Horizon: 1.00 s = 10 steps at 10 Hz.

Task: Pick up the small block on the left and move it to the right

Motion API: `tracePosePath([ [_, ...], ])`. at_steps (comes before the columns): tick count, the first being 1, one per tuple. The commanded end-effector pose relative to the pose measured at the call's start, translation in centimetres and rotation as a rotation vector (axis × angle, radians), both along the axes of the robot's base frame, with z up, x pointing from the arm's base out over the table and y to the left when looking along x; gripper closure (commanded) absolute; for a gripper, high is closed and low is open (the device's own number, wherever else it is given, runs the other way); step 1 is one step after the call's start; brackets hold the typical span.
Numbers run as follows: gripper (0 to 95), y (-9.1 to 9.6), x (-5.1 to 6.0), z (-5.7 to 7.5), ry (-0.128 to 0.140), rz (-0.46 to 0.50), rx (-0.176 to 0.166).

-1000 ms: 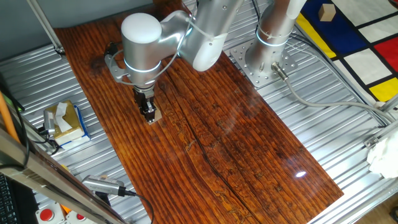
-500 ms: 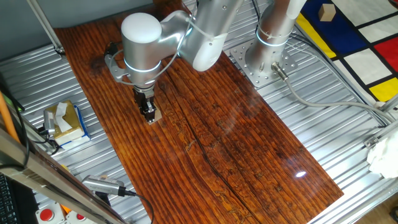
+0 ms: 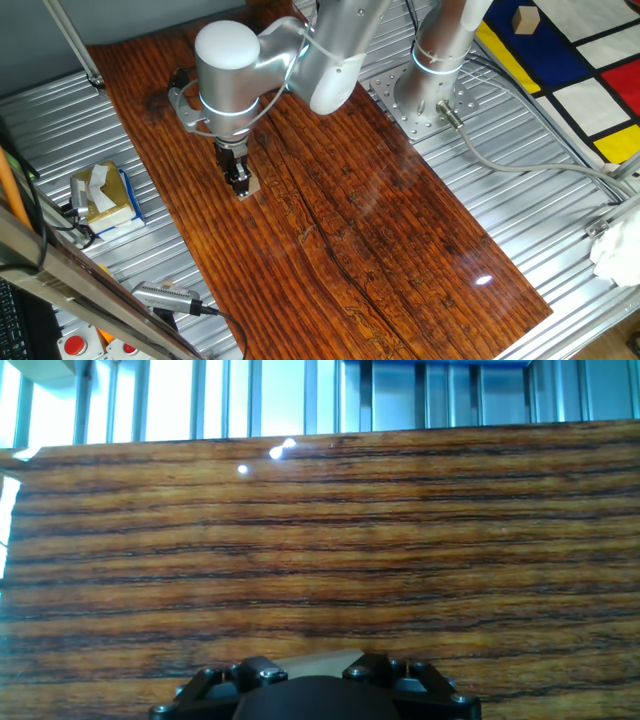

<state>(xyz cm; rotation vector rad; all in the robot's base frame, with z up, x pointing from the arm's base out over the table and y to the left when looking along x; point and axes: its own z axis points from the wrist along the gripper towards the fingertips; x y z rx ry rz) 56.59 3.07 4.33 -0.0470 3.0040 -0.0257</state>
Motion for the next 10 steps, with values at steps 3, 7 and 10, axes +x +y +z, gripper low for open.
tracePosePath([
  [3, 76.0, 0.0, 0.0, 0.0, 0.001, 0.000, 0.001],
  [7, 95.0, -0.2, -2.0, 8.2, 0.166, -0.025, 0.002],
  [10, 95.0, 0.2, -2.4, 9.2, 0.187, -0.036, -0.004],
])
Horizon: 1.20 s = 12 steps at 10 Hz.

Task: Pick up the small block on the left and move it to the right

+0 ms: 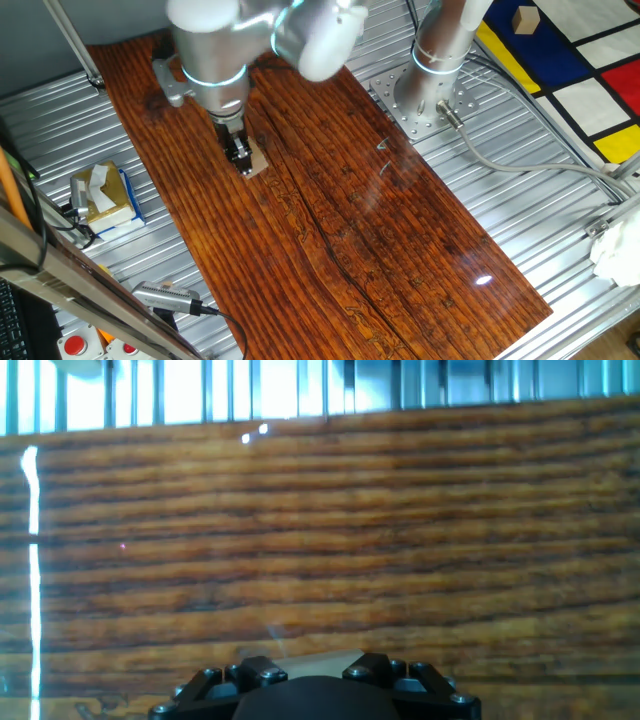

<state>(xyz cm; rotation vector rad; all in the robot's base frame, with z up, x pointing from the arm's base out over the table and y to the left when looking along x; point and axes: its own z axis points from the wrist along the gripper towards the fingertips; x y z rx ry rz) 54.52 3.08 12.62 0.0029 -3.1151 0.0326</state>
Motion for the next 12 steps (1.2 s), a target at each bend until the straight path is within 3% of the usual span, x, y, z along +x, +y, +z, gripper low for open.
tracePosePath([
  [1, 95.0, 0.3, -0.5, 1.2, 0.028, -0.006, -0.002],
  [4, 95.0, 0.5, -0.6, 1.5, 0.019, -0.018, -0.003],
  [7, 95.0, 1.7, -0.2, 2.1, -0.042, -0.096, 0.007],
  [12, 95.0, 4.7, 0.0, 1.9, -0.076, -0.158, 0.005],
])
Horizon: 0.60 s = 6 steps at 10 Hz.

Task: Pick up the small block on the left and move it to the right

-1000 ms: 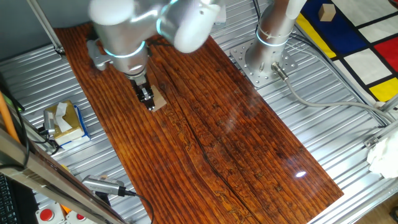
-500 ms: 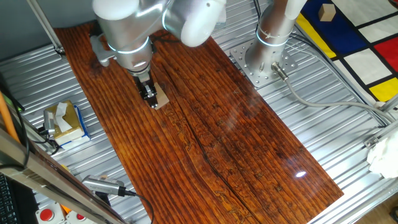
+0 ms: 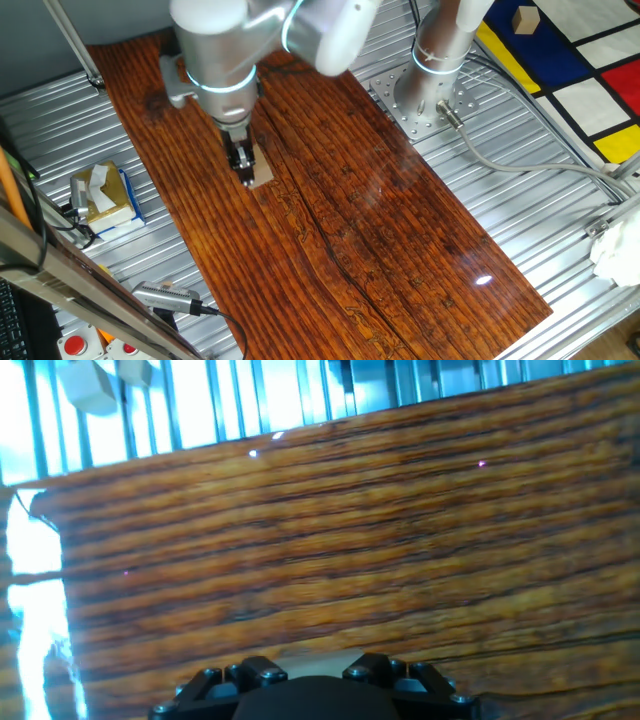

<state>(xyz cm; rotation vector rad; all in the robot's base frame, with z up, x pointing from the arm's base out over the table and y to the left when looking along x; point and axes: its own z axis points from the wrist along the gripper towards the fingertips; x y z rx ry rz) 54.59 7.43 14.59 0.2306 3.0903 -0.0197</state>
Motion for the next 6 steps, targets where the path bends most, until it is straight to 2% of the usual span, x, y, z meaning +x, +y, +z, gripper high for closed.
tracePosePath([
  [1, 95.0, 0.8, -0.1, -0.1, -0.010, -0.017, 0.000],
  [6, 95.0, 3.7, -0.3, -0.2, -0.012, -0.064, -0.001],
])
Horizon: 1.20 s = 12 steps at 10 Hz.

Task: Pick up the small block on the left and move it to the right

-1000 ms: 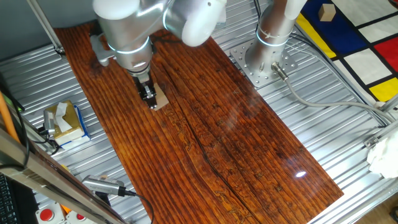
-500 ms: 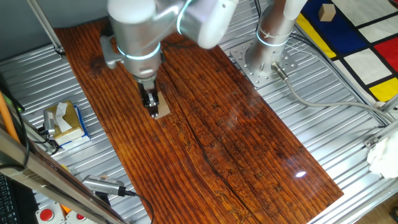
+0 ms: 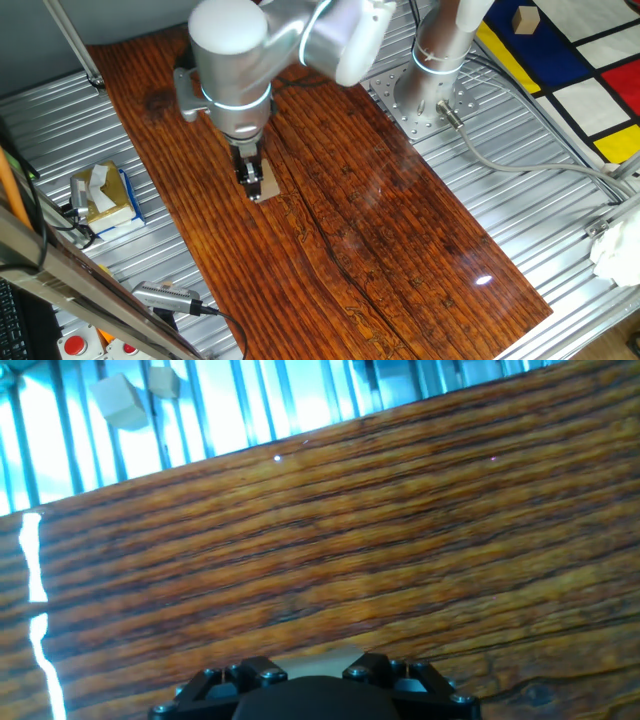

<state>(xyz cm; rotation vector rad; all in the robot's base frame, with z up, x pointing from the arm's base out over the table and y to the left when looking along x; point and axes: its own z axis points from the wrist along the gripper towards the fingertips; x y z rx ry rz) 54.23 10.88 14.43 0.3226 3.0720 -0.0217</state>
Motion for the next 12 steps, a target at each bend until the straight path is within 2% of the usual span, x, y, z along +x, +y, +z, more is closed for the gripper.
tracePosePath([
  [1, 95.0, 0.7, -0.1, -0.1, -0.004, -0.012, 0.001],
  [3, 95.0, 1.8, -0.1, 0.0, -0.004, -0.034, 0.002],
  [7, 95.0, 3.5, -0.9, -0.6, -0.024, -0.046, -0.002],
  [10, 95.0, 4.8, -1.6, -1.2, -0.022, -0.046, -0.020],
  [12, 95.0, 5.7, -2.3, -1.4, -0.010, -0.046, -0.027],
])
